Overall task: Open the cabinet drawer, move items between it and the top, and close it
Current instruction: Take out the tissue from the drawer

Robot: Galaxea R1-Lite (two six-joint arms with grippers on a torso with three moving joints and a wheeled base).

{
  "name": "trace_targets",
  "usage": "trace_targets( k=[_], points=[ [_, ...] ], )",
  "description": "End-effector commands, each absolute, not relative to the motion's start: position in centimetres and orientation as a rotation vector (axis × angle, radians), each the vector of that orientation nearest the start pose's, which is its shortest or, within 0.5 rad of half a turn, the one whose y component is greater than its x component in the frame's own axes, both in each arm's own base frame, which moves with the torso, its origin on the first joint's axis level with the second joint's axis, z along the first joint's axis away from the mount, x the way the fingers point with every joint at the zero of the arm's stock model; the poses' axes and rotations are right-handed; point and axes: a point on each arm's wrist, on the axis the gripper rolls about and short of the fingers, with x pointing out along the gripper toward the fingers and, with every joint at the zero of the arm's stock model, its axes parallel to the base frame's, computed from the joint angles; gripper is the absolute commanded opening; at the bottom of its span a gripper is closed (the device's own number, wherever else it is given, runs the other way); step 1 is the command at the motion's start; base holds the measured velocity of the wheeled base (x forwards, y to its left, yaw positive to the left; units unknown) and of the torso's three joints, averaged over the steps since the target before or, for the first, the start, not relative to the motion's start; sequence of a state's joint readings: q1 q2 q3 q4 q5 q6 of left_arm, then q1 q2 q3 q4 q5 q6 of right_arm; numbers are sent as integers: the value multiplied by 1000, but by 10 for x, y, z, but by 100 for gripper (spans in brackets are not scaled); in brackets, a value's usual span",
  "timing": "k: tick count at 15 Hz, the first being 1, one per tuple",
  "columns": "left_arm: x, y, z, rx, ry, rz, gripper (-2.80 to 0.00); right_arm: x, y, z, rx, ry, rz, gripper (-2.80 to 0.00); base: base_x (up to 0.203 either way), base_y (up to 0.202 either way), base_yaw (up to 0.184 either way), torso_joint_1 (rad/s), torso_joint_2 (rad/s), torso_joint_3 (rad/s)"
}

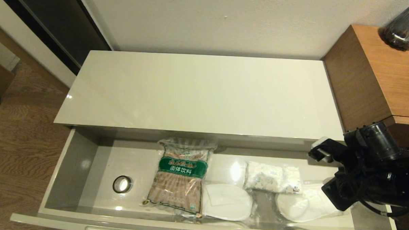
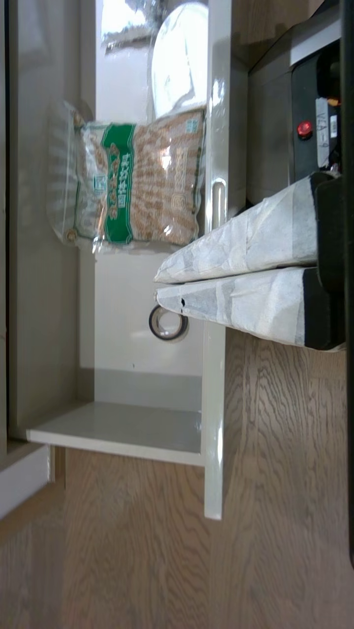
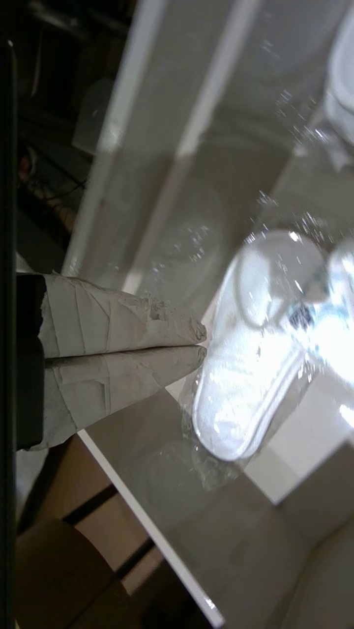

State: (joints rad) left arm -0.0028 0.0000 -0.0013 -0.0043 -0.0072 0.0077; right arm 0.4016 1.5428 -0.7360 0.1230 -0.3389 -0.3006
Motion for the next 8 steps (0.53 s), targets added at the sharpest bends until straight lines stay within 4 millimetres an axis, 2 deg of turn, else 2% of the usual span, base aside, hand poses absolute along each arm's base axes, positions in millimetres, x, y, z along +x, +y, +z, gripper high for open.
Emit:
trace_targets(
  k=[1,2,3,8],
  points=[
    [-23,0,76,8,-6,-11,-280,192,98,140,-688,849,266,-280,0,0,0,0,0,0],
    [-23,0,76,8,-6,-11,-280,187,105,135,-718,856,295,-280,0,0,0,0,0,0],
    [-23,0,76,8,-5,-11,-280,185,108,128,-744,882,311,0,0,0,0,0,0,0],
    [-23,0,76,8,-6,-11,-280,198,116,99,-795,979,312,0,0,0,0,0,0,0]
  ],
)
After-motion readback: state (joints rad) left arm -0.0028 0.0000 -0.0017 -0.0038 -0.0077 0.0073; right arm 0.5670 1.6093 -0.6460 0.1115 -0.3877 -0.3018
